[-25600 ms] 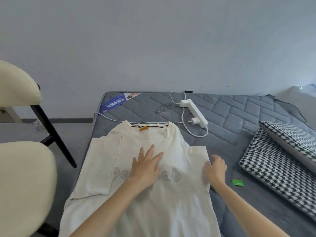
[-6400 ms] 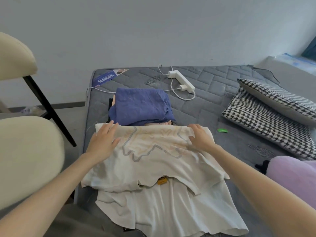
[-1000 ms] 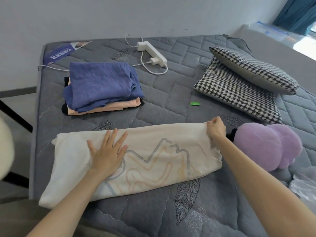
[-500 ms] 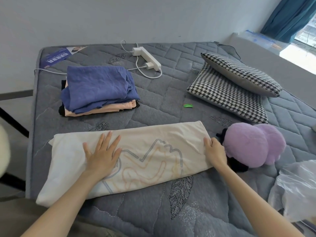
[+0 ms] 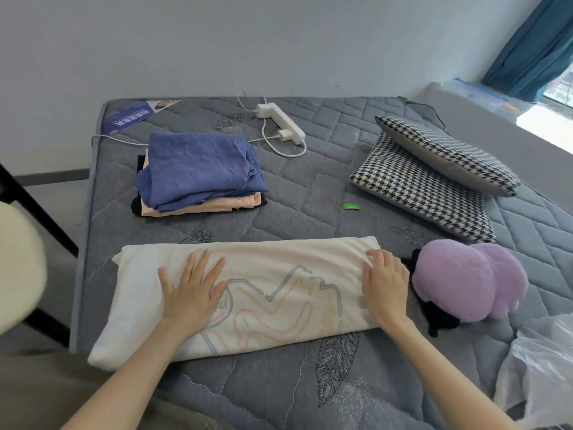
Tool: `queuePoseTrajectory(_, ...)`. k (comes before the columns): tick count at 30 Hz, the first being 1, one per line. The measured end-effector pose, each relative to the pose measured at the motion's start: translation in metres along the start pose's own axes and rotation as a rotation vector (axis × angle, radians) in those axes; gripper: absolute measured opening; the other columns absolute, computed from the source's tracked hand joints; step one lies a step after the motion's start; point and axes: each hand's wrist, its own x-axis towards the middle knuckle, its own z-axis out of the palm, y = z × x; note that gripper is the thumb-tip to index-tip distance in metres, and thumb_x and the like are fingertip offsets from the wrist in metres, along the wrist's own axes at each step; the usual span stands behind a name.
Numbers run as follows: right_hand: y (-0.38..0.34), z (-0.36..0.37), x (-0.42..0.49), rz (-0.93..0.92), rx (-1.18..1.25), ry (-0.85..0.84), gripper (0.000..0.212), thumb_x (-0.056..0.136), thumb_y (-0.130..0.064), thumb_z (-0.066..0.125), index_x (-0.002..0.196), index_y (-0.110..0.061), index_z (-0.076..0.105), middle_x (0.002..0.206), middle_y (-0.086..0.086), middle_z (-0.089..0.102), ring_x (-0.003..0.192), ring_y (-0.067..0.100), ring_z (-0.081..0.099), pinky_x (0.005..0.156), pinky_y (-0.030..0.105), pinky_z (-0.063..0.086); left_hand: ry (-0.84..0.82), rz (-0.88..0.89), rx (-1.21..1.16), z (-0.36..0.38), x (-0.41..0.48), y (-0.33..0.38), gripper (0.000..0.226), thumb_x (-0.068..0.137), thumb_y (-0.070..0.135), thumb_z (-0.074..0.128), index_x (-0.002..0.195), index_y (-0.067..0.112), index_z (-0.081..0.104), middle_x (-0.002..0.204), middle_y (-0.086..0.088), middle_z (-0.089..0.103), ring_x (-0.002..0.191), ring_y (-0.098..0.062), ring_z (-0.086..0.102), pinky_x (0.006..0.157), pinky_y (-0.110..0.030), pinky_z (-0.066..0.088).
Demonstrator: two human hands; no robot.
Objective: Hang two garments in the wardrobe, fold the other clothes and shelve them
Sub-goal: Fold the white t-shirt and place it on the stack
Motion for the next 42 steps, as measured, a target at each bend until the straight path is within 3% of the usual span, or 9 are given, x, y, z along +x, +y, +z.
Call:
queuePoseTrajectory(2, -0.041, 0.005, -0.007, -0.163, 0.143, -0.116, 0.031, 0.097, -0.014, 0.047, 0.126, -0.006, 0.055, 0.129, 0.012, 0.055, 0.120, 0.031, 0.049, 0.100, 0.039, 0.035, 0.031, -0.043, 0.011, 0.003, 0.000, 0.008, 0.053, 0.098, 0.050, 0.009, 0.148, 0.042, -0.010, 0.158, 0.008, -0.017, 0.145, -0.017, -0.019, 0.106, -0.063, -0.013)
queuePoseTrajectory(5, -0.113, 0.031, -0.024, -0.393, 0.167, -0.312, 0.044, 0.102, -0.019, 0.034, 0.146, -0.011, 0.035, 0.155, 0.006, 0.029, 0.145, 0.025, 0.021, 0.118, 0.038, 0.013, 0.099, -0.040, 0.016, 0.008, -0.003, 0.018, 0.056, 0.095, 0.050, -0.003, 0.148, 0.034, -0.012, 0.158, 0.004, -0.018, 0.145, -0.019, -0.019, 0.109, -0.057, -0.016)
queuePoseTrajectory(7, -0.146, 0.051, -0.033, -0.466, 0.115, -0.383, 0.053, 0.099, -0.012, 0.030, 0.151, -0.013, 0.022, 0.160, 0.002, 0.014, 0.148, 0.023, 0.006, 0.119, 0.040, -0.002, 0.123, 0.012, 0.019, 0.008, -0.007, 0.019, 0.070, 0.083, 0.049, -0.017, 0.149, 0.029, -0.008, 0.158, 0.002, -0.015, 0.146, -0.019, -0.016, 0.112, -0.051, -0.016)
queuePoseTrajectory(9, -0.163, 0.067, -0.036, -0.479, 0.061, -0.414, 0.060, 0.095, -0.008, 0.029, 0.153, -0.015, 0.012, 0.161, 0.001, 0.007, 0.148, 0.023, -0.001, 0.117, 0.043, -0.009, 0.153, 0.028, 0.020, 0.007, -0.010, 0.009, 0.075, 0.081, 0.051, -0.013, 0.151, 0.029, 0.002, 0.160, 0.001, -0.007, 0.147, -0.020, -0.010, 0.114, -0.045, -0.014)
queuePoseTrajectory(16, -0.101, 0.069, -0.010, -0.422, -0.036, -0.396, 0.051, 0.101, -0.047, 0.022, 0.150, -0.040, 0.013, 0.161, -0.006, 0.006, 0.148, 0.019, 0.003, 0.117, 0.040, -0.008, 0.155, -0.167, 0.056, 0.004, -0.005, -0.018, 0.060, 0.091, 0.064, 0.018, 0.146, 0.050, -0.001, 0.157, -0.001, -0.022, 0.144, -0.029, -0.019, 0.097, -0.056, -0.030)
queuePoseTrajectory(23, -0.018, 0.048, 0.010, -0.139, 0.011, -0.338, 0.051, 0.099, -0.048, 0.021, 0.149, -0.040, 0.017, 0.160, -0.004, 0.009, 0.148, 0.017, 0.002, 0.118, 0.038, -0.003, 0.180, -0.233, -0.039, 0.005, 0.000, -0.031, 0.057, 0.091, 0.062, 0.017, 0.146, 0.051, 0.003, 0.158, -0.007, -0.017, 0.144, -0.030, -0.017, 0.106, -0.062, -0.014)
queuePoseTrajectory(31, -0.013, 0.045, 0.016, 0.028, 0.031, -0.317, 0.052, 0.101, -0.044, 0.022, 0.151, -0.034, 0.016, 0.161, 0.001, 0.006, 0.147, 0.022, -0.002, 0.119, 0.042, 0.000, 0.249, -0.241, -0.123, -0.004, -0.009, -0.055, 0.060, 0.093, 0.059, 0.008, 0.150, 0.039, 0.006, 0.159, -0.011, -0.012, 0.146, -0.026, -0.012, 0.116, -0.042, -0.011)
queuePoseTrajectory(36, -0.024, 0.035, 0.013, 0.000, 0.057, -0.338, 0.050, 0.102, -0.035, 0.022, 0.151, -0.027, 0.016, 0.158, 0.008, 0.010, 0.146, 0.027, 0.005, 0.117, 0.047, 0.007, 0.218, -0.261, -0.124, -0.004, -0.008, -0.053, 0.056, 0.098, 0.050, 0.019, 0.150, 0.039, 0.002, 0.157, -0.013, -0.016, 0.145, -0.027, -0.015, 0.115, -0.044, -0.012)
queuePoseTrajectory(42, -0.091, 0.027, -0.013, -0.356, 0.221, -0.359, 0.045, 0.101, -0.023, 0.041, 0.146, -0.021, 0.036, 0.157, 0.003, 0.023, 0.147, 0.024, 0.015, 0.118, 0.041, 0.004, 0.274, -0.181, -0.158, -0.021, -0.008, -0.049, 0.055, 0.100, 0.037, 0.030, 0.151, 0.033, 0.009, 0.159, -0.014, -0.006, 0.145, -0.033, -0.009, 0.115, -0.050, -0.003)
